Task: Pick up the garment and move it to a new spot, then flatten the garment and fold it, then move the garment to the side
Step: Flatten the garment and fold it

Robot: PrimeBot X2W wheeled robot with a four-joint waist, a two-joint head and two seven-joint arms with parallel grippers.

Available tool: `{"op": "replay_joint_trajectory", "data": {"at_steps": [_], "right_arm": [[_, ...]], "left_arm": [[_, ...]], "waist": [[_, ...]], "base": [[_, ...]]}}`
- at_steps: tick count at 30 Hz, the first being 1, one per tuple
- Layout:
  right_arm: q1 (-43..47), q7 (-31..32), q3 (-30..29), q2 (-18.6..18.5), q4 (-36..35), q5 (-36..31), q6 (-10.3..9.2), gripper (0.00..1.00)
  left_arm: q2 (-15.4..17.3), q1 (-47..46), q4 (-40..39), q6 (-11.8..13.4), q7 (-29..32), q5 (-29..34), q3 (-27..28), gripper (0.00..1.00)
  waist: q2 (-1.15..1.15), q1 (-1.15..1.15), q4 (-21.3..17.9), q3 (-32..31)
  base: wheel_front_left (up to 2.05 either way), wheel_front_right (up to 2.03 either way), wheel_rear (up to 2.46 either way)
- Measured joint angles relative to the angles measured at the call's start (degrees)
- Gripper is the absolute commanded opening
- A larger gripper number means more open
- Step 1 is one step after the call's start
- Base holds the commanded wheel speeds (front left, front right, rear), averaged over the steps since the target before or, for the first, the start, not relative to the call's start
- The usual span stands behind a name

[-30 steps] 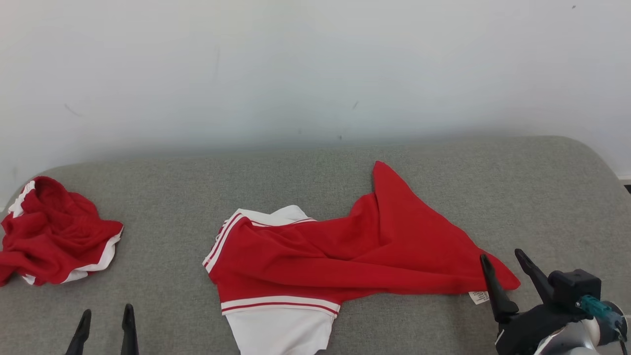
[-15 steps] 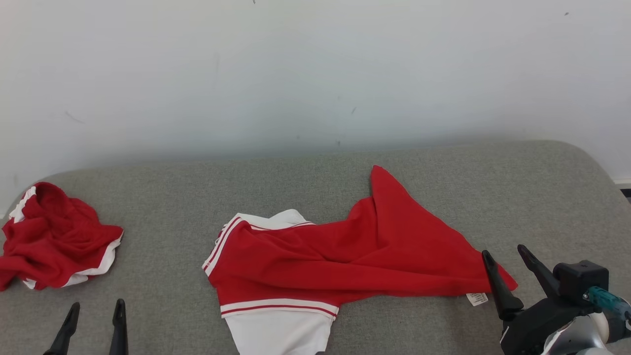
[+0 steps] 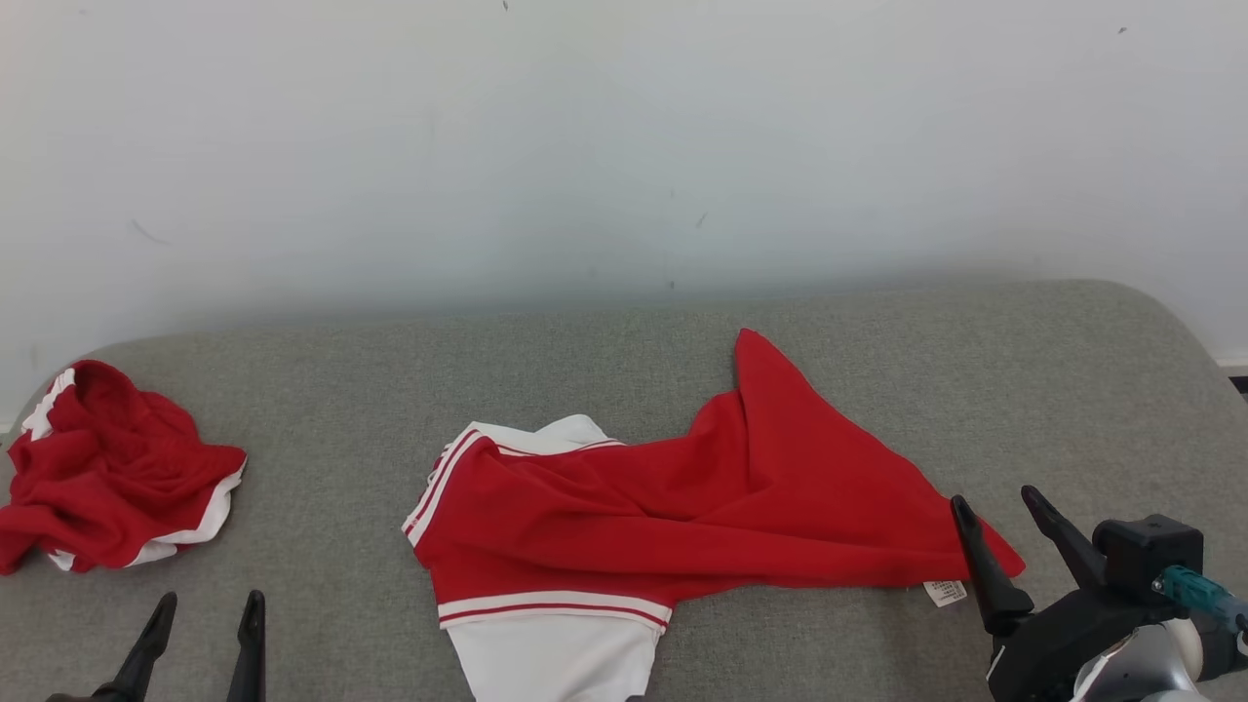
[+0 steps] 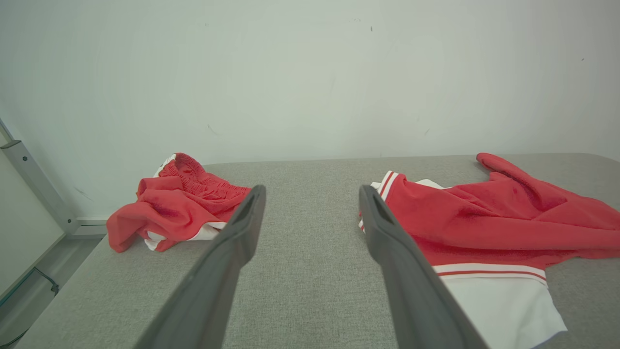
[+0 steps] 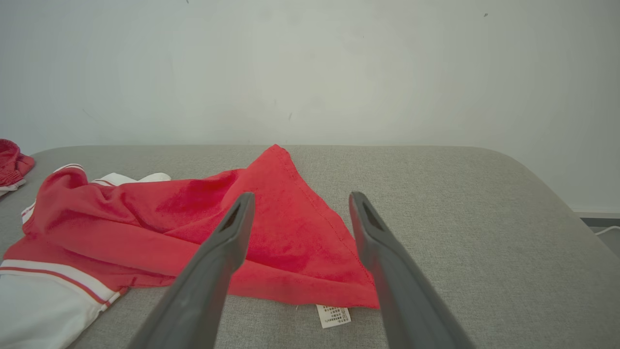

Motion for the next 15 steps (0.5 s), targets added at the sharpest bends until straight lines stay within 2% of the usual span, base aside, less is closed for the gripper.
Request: {"op": "replay_joint_trajectory", "data": {"at_steps": [15], "right_arm": [[-0.13, 0.07, -0.4, 0.29, 0.19, -0.47, 0.0, 1.0]], "left_arm": [[0.29, 0.1, -0.7, 0.67, -0.49, -0.25, -0.32, 1.0]], "waist": [[0.0, 0.0, -0.35, 0.25]], "base": [[0.0, 0.0, 0.0]]}}
